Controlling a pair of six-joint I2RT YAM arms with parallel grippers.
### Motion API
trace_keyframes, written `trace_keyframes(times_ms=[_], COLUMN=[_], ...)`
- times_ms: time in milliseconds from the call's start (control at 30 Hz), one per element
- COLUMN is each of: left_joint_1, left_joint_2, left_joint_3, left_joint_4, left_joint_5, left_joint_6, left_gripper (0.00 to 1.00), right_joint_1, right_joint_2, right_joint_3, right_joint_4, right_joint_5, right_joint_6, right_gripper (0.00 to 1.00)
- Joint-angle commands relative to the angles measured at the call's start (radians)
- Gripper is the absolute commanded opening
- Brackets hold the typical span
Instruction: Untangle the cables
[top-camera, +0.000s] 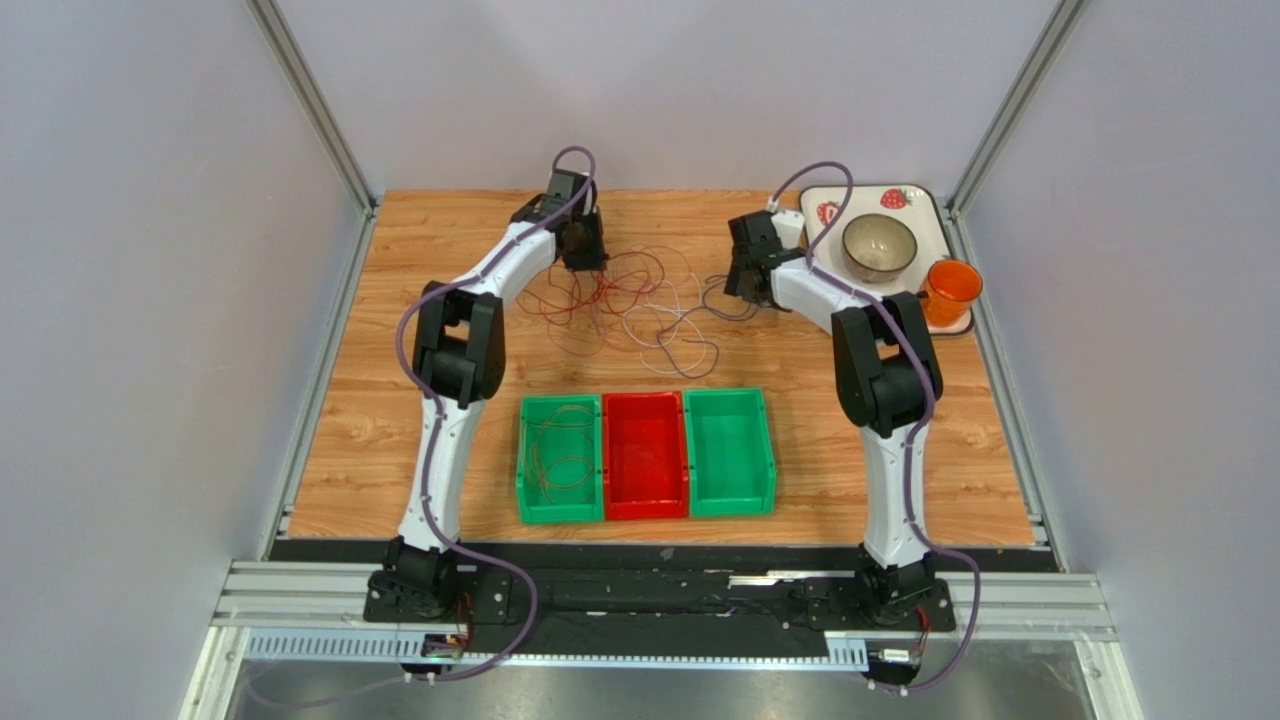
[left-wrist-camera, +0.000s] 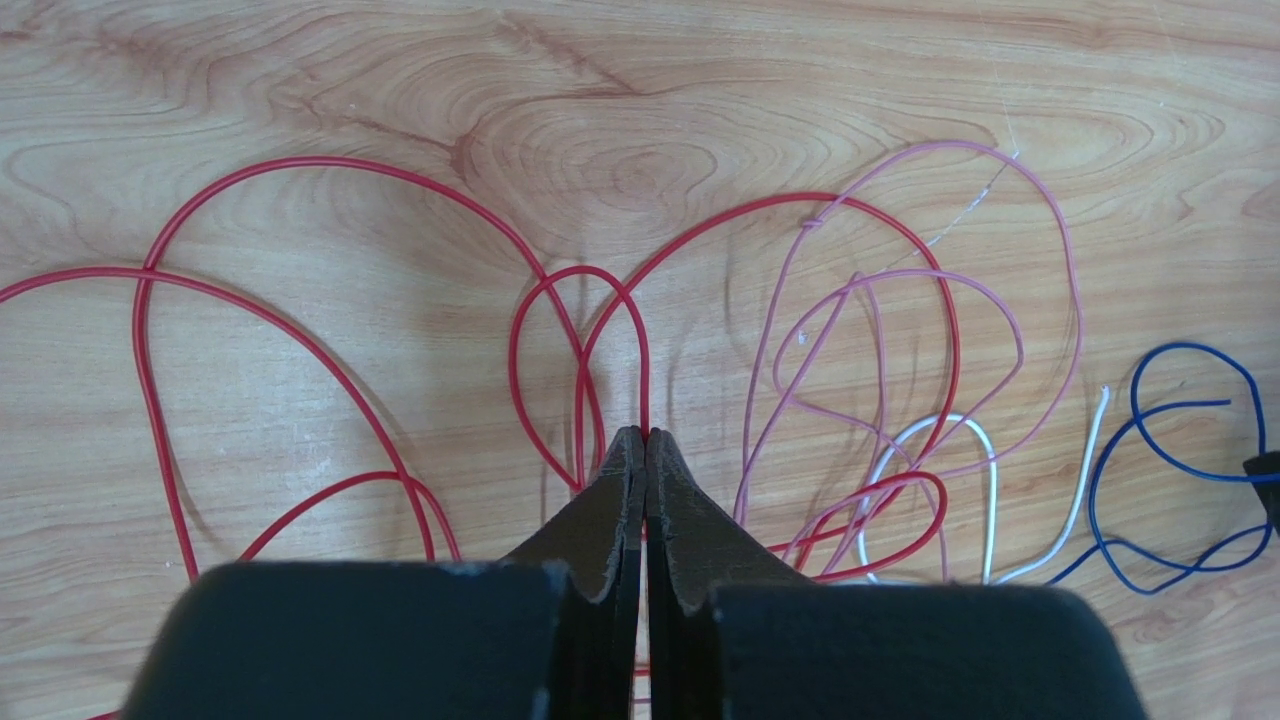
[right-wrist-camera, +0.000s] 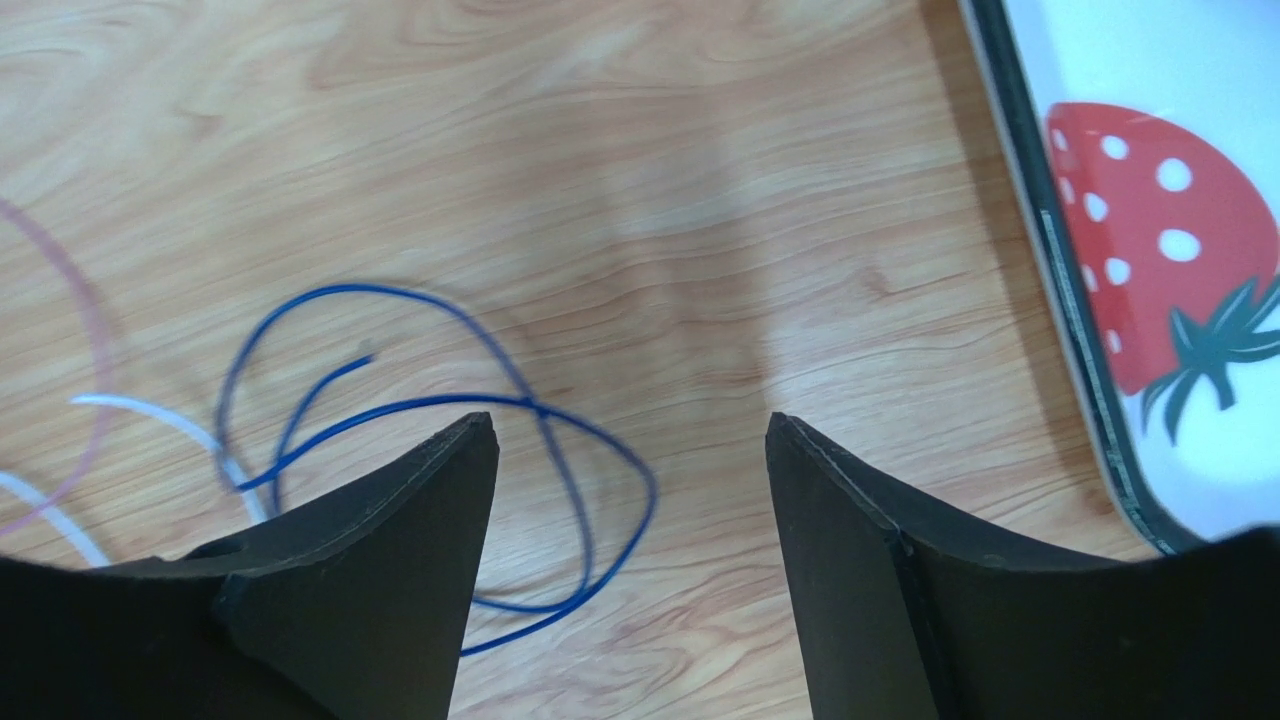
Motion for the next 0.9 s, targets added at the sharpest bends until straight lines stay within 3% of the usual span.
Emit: trace_keyframes(times_ms=[0, 233, 267, 333, 433, 500, 733, 867], left_joint_1=[0.008, 0.008, 0.008, 0.008, 0.008, 0.008, 0.008, 0.008], left_joint_2=[-0.079, -0.079, -0.081, -0.081, -0.082, -0.079, -0.049, -0.035], left_joint_3=[0.000, -0.003, -0.003, -0.006, -0.006, -0.004, 0.034, 0.052], left_joint_4=[0.021, 0.021, 0.021, 0.021, 0.020, 0.018, 0.006, -0.003], left_joint_5=[0.016, 0.014, 0.013, 0.013, 0.013, 0.013, 0.013, 0.013], left_joint_6=[-0.002, -0.002, -0.002, -0.002, -0.002, -0.002, 0.000, -0.002], left_gripper=[0.00, 0.00, 0.00, 0.00, 0.00, 0.00, 0.00, 0.00], right_joint_1=[-0.010, -0.010, -0.010, -0.011, -0.010, -0.010, -0.001, 0.018], right_joint_2=[0.030, 0.064, 0.064, 0.064, 0.062, 0.062, 0.021, -0.120], right_joint_3=[0.068, 0.105, 0.107, 0.105, 0.104, 0.104, 0.065, 0.025], right_joint_4=[-0.033, -0.083, -0.080, -0.077, -0.077, -0.082, -0.051, -0.026], right_joint_5=[-0.039, -0.041, -0.047, -0.068, -0.084, -0.084, -0.125, -0.105], right_joint_6=[0.009, 0.014, 0.008, 0.001, -0.002, 0.003, 0.000, -0.032], right_gripper=[0.70, 0.59, 0.49, 0.42, 0.22, 0.00, 0.00, 0.00])
